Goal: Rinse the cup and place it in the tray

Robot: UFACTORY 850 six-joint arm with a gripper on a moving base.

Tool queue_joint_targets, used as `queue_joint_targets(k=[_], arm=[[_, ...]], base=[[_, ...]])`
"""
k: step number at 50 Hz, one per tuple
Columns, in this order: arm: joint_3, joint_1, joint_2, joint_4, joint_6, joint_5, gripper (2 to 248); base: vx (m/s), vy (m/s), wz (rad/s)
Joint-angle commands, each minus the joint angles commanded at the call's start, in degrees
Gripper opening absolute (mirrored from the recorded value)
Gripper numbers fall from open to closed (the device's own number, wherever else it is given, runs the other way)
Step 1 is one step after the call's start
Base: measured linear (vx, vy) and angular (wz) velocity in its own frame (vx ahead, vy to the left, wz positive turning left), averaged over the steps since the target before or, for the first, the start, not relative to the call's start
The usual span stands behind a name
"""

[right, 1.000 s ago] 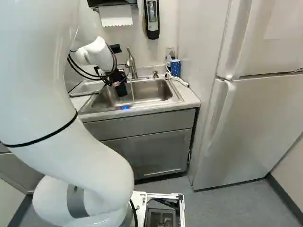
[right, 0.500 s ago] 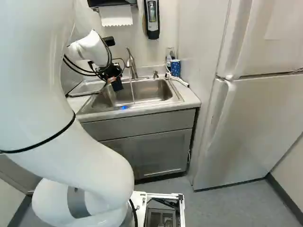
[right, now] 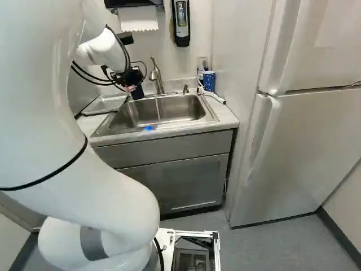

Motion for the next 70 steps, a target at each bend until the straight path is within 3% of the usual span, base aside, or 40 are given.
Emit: queue_joint_targets(k=[24, 44, 51, 70], arm=[[-2.18, 1.73, 0.69, 2.62, 0.0, 2.89, 122], [-2.2, 1.75, 0.68, 2.62, 0.12, 2.89, 122], [-2.2, 1.75, 0.68, 2.62, 2.82, 2.89, 122], [-2.2, 1.75, 0.68, 2.62, 13.86, 2.89, 122]], base=[[0.0, 0.0, 0.0], [0.0, 0.0, 0.0], [0.0, 0.0, 0.0], [0.0, 0.0, 0.0]])
